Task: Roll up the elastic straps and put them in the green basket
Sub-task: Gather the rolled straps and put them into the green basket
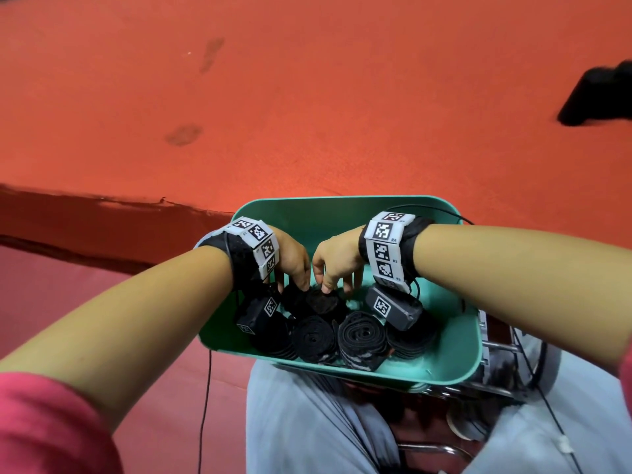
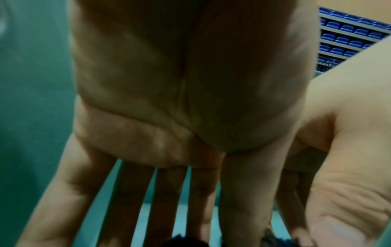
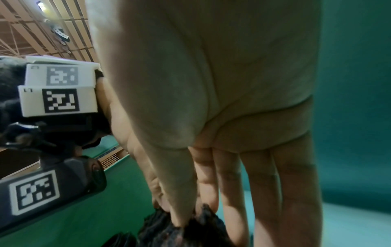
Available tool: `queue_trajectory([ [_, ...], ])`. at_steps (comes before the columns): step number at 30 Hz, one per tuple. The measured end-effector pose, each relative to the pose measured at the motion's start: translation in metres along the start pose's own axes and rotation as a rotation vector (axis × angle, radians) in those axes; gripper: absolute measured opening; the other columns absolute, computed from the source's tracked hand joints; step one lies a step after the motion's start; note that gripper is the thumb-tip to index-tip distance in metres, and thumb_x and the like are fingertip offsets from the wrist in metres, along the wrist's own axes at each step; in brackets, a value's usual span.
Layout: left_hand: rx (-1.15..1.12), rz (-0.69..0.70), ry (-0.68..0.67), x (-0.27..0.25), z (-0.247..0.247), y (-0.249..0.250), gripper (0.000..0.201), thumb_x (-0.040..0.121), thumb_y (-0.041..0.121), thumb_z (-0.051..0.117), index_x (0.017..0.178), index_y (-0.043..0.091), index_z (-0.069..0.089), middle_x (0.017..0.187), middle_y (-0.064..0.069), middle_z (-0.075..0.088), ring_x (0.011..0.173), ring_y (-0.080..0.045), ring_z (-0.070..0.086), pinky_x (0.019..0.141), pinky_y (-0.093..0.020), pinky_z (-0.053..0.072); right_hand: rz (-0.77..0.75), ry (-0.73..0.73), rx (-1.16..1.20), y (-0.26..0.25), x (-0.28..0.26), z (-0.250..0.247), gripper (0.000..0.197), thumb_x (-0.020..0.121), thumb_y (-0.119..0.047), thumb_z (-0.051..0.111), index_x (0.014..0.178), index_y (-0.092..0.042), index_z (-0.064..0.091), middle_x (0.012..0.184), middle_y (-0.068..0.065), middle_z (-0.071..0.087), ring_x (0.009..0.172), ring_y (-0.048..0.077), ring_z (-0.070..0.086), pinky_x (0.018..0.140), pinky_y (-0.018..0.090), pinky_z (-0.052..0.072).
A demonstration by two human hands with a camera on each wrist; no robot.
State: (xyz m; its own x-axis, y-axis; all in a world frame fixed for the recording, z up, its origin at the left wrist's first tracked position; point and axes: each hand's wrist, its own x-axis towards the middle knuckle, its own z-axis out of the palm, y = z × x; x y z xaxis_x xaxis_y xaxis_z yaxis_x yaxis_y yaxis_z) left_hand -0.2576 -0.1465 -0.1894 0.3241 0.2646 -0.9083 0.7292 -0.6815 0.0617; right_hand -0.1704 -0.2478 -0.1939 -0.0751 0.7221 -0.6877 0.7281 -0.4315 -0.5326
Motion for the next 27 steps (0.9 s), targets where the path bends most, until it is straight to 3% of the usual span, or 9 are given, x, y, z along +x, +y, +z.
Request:
queue_trajectory([
  [4,0.007,0.005,0.022,-0.006,0.002,-0.001,0.03,0.099,0.015,0.057,0.128,0.006,0.059,0.116,-0.01,0.061,0.073,-0.022,0.062,0.047,-0.023,0.052,0.015,0.016,0.015,-0.003,-0.003,0.0,0.027,0.092,-0.011,0.068,0.116,-0.001,0.062,0.099,0.015,0.063,0.074,0.03,0.066,0.08,0.046,0.058],
  [8,-0.014,0.013,0.057,-0.01,0.004,-0.003,0.028,0.1,0.016,0.055,0.127,0.011,0.059,0.131,-0.01,0.059,0.083,-0.026,0.063,0.062,-0.034,0.052,0.021,0.043,0.003,-0.007,-0.008,0.002,0.023,0.092,-0.013,0.067,0.111,-0.003,0.061,0.099,0.014,0.062,0.077,0.032,0.067,0.081,0.046,0.058],
  [12,-0.036,0.027,0.096,-0.019,0.004,-0.003,0.017,0.1,0.016,0.055,0.116,0.018,0.059,0.117,-0.003,0.056,0.093,-0.027,0.064,0.061,-0.036,0.052,0.014,0.094,-0.003,-0.012,-0.015,-0.003,0.014,0.092,-0.015,0.068,0.102,-0.008,0.062,0.099,0.013,0.063,0.076,0.031,0.067,0.078,0.044,0.058],
  [15,-0.039,0.058,0.147,-0.033,0.001,-0.001,0.023,0.099,0.017,0.057,0.122,0.016,0.059,0.118,-0.002,0.058,0.102,-0.026,0.067,0.072,-0.04,0.054,-0.005,0.153,0.009,-0.017,-0.028,-0.01,0.007,0.093,-0.014,0.066,0.097,-0.01,0.061,0.091,0.011,0.062,0.075,0.032,0.066,0.075,0.043,0.059],
  [17,-0.049,0.094,0.205,-0.046,-0.003,0.002,0.02,0.098,0.016,0.059,0.118,0.016,0.06,0.114,-0.001,0.062,0.106,-0.027,0.069,0.072,-0.039,0.056,-0.027,0.198,0.023,-0.02,-0.041,-0.015,0.005,0.093,-0.013,0.065,0.096,-0.011,0.061,0.086,0.008,0.06,0.075,0.032,0.066,0.069,0.038,0.058],
  [19,-0.074,0.139,0.274,-0.061,-0.008,0.008,0.008,0.098,0.014,0.058,0.105,0.017,0.061,0.106,-0.003,0.066,0.101,-0.027,0.071,0.065,-0.036,0.057,-0.057,0.256,0.04,-0.022,-0.056,-0.022,0.004,0.094,-0.012,0.064,0.093,-0.012,0.061,0.086,0.007,0.062,0.075,0.031,0.067,0.066,0.037,0.058],
  [22,-0.114,0.228,0.364,-0.084,-0.019,0.027,0.012,0.099,0.011,0.053,0.091,0.017,0.059,0.092,-0.003,0.069,0.086,-0.025,0.07,0.065,-0.034,0.057,-0.093,0.374,0.081,-0.019,-0.086,-0.038,0.004,0.094,-0.013,0.064,0.094,-0.01,0.063,0.086,0.009,0.065,0.071,0.026,0.068,0.068,0.04,0.059],
  [27,-0.145,0.386,0.524,-0.117,-0.044,0.084,0.008,0.096,0.009,0.053,0.093,0.012,0.061,0.08,-0.004,0.067,0.063,-0.017,0.067,0.053,-0.025,0.051,-0.091,0.605,0.169,0.007,-0.151,-0.066,0.011,0.089,-0.007,0.063,0.099,-0.004,0.066,0.084,0.011,0.065,0.068,0.024,0.065,0.065,0.038,0.058],
])
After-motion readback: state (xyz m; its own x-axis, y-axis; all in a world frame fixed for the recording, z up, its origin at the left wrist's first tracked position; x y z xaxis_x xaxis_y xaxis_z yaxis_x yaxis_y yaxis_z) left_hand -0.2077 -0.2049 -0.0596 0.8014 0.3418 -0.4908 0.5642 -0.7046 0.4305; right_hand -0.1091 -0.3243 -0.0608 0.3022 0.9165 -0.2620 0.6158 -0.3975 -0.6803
